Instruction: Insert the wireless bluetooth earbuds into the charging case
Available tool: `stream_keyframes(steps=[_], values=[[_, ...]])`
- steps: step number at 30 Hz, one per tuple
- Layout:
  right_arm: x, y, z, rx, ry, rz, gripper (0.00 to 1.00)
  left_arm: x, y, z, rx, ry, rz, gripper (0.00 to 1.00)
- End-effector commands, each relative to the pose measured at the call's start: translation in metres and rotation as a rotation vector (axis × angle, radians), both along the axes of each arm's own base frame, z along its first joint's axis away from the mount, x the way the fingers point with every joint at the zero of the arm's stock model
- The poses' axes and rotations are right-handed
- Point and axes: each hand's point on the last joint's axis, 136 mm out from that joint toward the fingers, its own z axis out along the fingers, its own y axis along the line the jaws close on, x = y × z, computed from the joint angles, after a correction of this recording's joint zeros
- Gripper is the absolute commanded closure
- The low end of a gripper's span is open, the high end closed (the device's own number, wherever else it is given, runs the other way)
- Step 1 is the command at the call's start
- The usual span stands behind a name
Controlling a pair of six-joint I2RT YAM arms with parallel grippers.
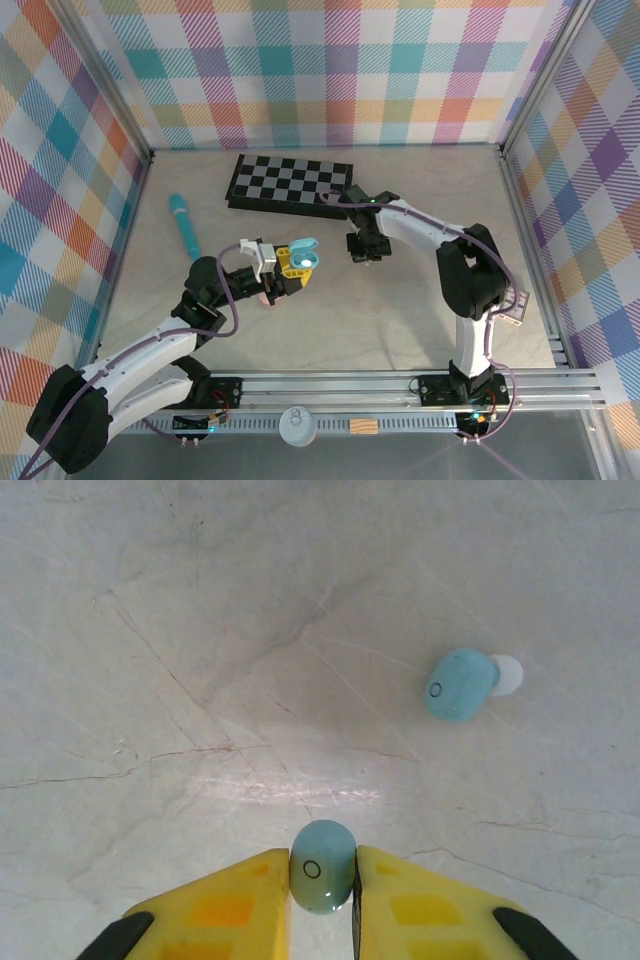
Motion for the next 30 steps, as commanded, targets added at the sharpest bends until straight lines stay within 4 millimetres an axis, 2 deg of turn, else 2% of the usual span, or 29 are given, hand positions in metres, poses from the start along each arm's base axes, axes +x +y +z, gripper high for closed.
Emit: stream_keyframes(steps=[1, 14, 21, 30], values=[[0.001, 0.007, 0.013, 0.140, -0.002, -0.065, 0.79, 0.004, 0.001, 0.017, -0.027, -0.061, 0.012, 0.69], [0.000, -0.003, 0.028, 0.400, 0.011, -0.198, 0.79, 0.015, -0.007, 0.015, -0.025, -0.053, 0.012, 0.69], [-0.001, 0.000, 0.036, 0.553, 0.041, -0.243, 0.79, 0.021, -0.010, 0.012, -0.026, -0.051, 0.018, 0.69], [-0.004, -0.003, 0.047, 0.568, 0.029, -0.222, 0.79, 0.027, -0.014, 0.005, -0.030, -0.044, 0.020, 0.69]])
